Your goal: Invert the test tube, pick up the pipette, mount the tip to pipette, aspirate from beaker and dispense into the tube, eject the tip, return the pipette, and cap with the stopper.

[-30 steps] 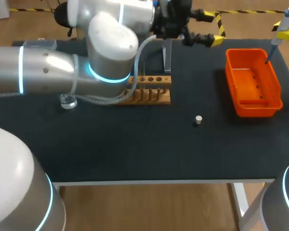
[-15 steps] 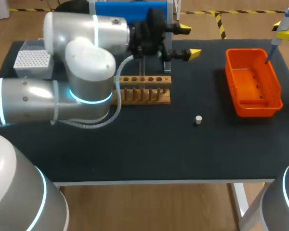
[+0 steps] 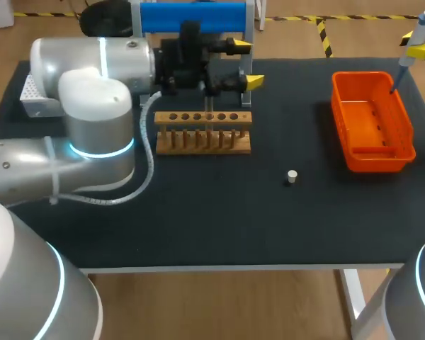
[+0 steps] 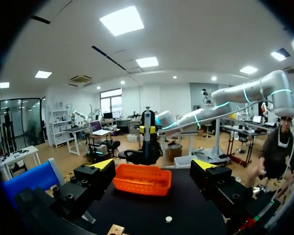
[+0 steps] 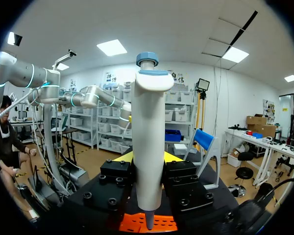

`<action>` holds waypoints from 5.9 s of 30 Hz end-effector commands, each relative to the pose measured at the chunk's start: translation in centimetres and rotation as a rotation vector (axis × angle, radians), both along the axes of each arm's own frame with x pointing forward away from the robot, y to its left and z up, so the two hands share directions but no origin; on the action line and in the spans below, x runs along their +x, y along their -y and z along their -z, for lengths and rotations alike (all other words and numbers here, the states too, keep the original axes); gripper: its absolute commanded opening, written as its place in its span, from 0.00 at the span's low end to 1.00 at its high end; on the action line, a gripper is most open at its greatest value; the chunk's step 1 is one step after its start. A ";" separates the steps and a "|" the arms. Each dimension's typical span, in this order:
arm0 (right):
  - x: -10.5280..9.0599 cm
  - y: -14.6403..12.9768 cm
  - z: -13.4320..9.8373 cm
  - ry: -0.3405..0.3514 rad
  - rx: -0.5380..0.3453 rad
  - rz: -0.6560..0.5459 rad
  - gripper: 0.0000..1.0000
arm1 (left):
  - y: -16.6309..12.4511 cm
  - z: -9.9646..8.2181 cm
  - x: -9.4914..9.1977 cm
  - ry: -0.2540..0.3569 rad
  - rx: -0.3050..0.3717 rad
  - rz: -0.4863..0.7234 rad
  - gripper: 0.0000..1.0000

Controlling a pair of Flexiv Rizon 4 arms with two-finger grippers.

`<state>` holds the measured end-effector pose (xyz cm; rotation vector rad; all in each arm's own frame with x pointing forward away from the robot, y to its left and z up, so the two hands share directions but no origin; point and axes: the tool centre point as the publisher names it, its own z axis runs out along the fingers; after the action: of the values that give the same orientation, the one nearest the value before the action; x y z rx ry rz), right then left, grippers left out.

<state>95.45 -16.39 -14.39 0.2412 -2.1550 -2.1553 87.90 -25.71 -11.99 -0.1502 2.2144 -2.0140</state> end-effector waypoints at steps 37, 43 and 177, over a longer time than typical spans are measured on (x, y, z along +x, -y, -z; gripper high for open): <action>0.2 0.1 -0.1 0.001 -0.003 -0.004 0.00 | -2.7 -0.7 -1.8 -0.018 -0.050 -0.011 1.00; 0.2 0.1 -0.1 0.001 -0.003 -0.004 0.00 | -2.7 -0.7 -1.8 -0.018 -0.050 -0.011 1.00; -10.6 -37.4 1.1 -0.051 -0.046 -0.011 0.00 | -2.7 -0.7 -1.8 -0.018 -0.050 -0.011 0.00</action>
<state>85.06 20.88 -15.50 0.1884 -2.1661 -2.0854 85.91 -22.92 -11.19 -0.1851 2.1788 -2.0681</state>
